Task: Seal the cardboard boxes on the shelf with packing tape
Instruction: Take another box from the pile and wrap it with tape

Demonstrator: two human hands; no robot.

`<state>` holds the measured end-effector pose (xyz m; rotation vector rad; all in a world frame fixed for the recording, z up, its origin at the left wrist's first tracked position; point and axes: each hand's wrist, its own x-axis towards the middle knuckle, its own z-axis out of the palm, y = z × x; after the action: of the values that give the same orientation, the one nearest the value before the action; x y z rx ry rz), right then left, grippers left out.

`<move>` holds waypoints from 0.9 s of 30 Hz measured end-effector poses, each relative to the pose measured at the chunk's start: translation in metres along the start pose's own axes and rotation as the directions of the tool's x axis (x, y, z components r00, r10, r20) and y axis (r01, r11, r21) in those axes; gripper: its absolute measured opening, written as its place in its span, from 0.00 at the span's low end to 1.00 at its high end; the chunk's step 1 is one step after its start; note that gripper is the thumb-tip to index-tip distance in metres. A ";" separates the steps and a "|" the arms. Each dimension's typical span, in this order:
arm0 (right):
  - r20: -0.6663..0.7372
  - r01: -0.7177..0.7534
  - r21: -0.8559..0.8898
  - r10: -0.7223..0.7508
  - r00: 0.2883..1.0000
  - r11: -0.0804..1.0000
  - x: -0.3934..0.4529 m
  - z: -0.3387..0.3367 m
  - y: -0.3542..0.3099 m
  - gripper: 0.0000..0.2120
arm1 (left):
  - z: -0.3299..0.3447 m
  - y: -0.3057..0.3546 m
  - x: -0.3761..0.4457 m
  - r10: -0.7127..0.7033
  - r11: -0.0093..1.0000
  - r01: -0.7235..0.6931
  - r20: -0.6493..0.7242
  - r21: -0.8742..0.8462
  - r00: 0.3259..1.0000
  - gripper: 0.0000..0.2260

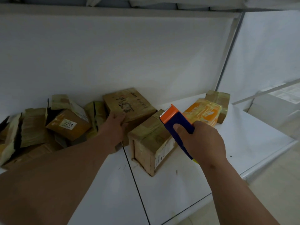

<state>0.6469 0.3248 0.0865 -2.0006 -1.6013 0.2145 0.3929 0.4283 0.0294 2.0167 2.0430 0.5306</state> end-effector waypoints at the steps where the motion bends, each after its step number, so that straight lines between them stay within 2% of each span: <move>1: 0.003 -0.003 0.007 0.003 1.000 1.000 0.000 0.000 0.000 0.20 | -0.001 0.000 0.001 0.016 0.999 -0.016 -0.004 -0.030 1.000 0.20; 6: 0.013 -0.009 0.045 0.009 1.000 0.999 -0.004 0.002 -0.001 0.19 | -0.007 0.004 -0.002 0.119 0.993 -0.116 -0.123 0.028 0.985 0.14; 9: 0.017 -0.012 0.050 0.011 1.000 0.999 -0.005 0.003 -0.001 0.19 | -0.007 -0.002 -0.008 0.153 0.977 -0.135 -0.099 0.167 0.983 0.12; 13: 0.032 -0.015 0.060 0.013 0.999 0.998 -0.009 0.000 -0.001 0.18 | -0.019 -0.023 -0.018 0.266 0.888 -0.231 -0.034 0.396 0.963 0.16; 18: 0.044 0.009 0.011 -0.010 0.999 1.000 -0.015 0.000 -0.012 0.19 | -0.052 -0.026 -0.032 0.153 0.858 -0.132 -0.001 0.496 0.988 0.22; 20: 0.044 0.006 -0.017 -0.005 0.999 1.000 -0.016 0.000 -0.016 0.20 | -0.051 -0.016 -0.040 0.204 0.833 -0.173 -0.002 0.525 0.979 0.22; 22: 0.029 -0.015 -0.007 0.015 0.999 1.000 -0.016 -0.001 -0.016 0.21 | -0.041 -0.005 -0.051 0.341 0.852 -0.299 -0.021 0.429 0.940 0.20; 24: -0.015 -0.027 -0.004 0.027 1.000 1.000 -0.015 -0.004 -0.015 0.21 | -0.028 0.005 -0.063 0.363 0.920 -0.370 0.072 0.129 0.929 0.16; 26: -0.055 -0.022 0.004 0.022 0.998 1.000 -0.014 -0.009 -0.016 0.22 | -0.014 0.015 -0.079 0.305 0.947 -0.264 0.250 -0.183 0.919 0.17; 27: -0.068 -0.012 0.002 0.012 0.998 1.000 -0.014 -0.011 -0.017 0.22 | -0.008 0.023 -0.086 0.312 0.935 -0.233 0.302 -0.269 0.901 0.19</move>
<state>0.6335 0.3106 0.1012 -1.9957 -1.5467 0.1506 0.4132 0.3419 0.0375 2.0944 1.4401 0.4049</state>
